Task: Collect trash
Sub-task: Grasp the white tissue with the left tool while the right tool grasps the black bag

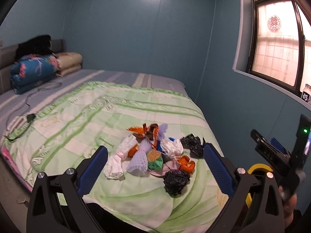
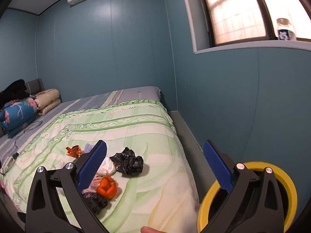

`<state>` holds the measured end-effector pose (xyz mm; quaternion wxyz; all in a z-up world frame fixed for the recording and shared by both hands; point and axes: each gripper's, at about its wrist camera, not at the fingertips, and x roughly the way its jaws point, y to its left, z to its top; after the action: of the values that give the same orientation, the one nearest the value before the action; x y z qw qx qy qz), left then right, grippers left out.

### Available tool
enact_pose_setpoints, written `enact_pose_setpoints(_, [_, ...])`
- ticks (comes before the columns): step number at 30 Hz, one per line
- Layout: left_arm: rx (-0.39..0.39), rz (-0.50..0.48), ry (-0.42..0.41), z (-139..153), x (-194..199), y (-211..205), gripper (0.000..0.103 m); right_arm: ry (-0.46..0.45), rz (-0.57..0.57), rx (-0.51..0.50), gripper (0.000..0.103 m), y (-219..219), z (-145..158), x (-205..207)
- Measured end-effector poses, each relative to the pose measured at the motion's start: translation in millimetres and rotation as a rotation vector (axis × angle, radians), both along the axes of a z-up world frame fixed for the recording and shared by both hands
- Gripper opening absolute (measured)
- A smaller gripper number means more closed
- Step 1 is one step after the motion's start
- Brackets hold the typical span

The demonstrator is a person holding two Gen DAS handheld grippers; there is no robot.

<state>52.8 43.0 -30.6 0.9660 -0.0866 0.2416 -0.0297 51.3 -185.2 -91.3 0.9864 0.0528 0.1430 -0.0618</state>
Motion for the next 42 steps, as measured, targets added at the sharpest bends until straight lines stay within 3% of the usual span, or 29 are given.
enact_pose_setpoints(3, [-0.040, -0.074, 0.035, -17.0, 15.0, 16.8, 0.095, 0.046, 0.089, -0.034, 0.095, 6.3, -7.1, 26.3])
enact_pose_setpoints(6, [-0.023, -0.085, 0.072, -37.0, 29.0, 31.1, 0.095, 0.106, 0.166, -0.056, 0.095, 12.5, -17.9, 50.0])
enact_pose_setpoints(9, [0.024, -0.050, 0.147, -57.9, 50.0, 43.5, 0.095, 0.178, 0.210, -0.063, 0.095, 17.7, -31.1, 70.1])
enact_pose_setpoints(13, [-0.010, -0.023, 0.254, -83.5, 83.0, 62.5, 0.095, 0.254, 0.239, -0.120, 0.095, 29.6, -50.3, 96.9])
enact_pose_setpoints(16, [-0.011, -0.002, 0.288, -94.1, 104.5, 72.0, 0.095, 0.314, 0.253, -0.126, 0.095, 34.0, -62.0, 118.9])
enact_pose_setpoints(20, [0.032, 0.005, 0.324, -103.1, 138.9, 75.1, 0.095, 0.372, 0.289, -0.146, 0.095, 37.5, -72.9, 145.3])
enact_pose_setpoints(22, [0.082, 0.058, 0.371, -109.8, 154.1, 75.7, 0.095, 0.396, 0.311, -0.167, 0.095, 38.5, -74.6, 156.8])
enact_pose_setpoints(28, [0.086, -0.014, 0.389, -123.0, 176.9, 75.5, 0.095, 0.451, 0.400, -0.197, 0.095, 36.9, -84.9, 177.3])
enact_pose_setpoints(33, [0.027, -0.049, 0.425, -135.3, 193.3, 83.3, 0.095, 0.509, 0.425, -0.144, 0.095, 34.0, -94.8, 197.9])
enact_pose_setpoints(36, [0.038, -0.067, 0.418, -139.5, 200.3, 80.9, 0.089, 0.533, 0.423, -0.140, 0.094, 36.4, -100.8, 207.1])
enact_pose_setpoints(42, [0.051, -0.115, 0.425, -151.0, 208.2, 74.8, 0.073, 0.587, 0.422, -0.121, 0.077, 39.9, -112.9, 220.8])
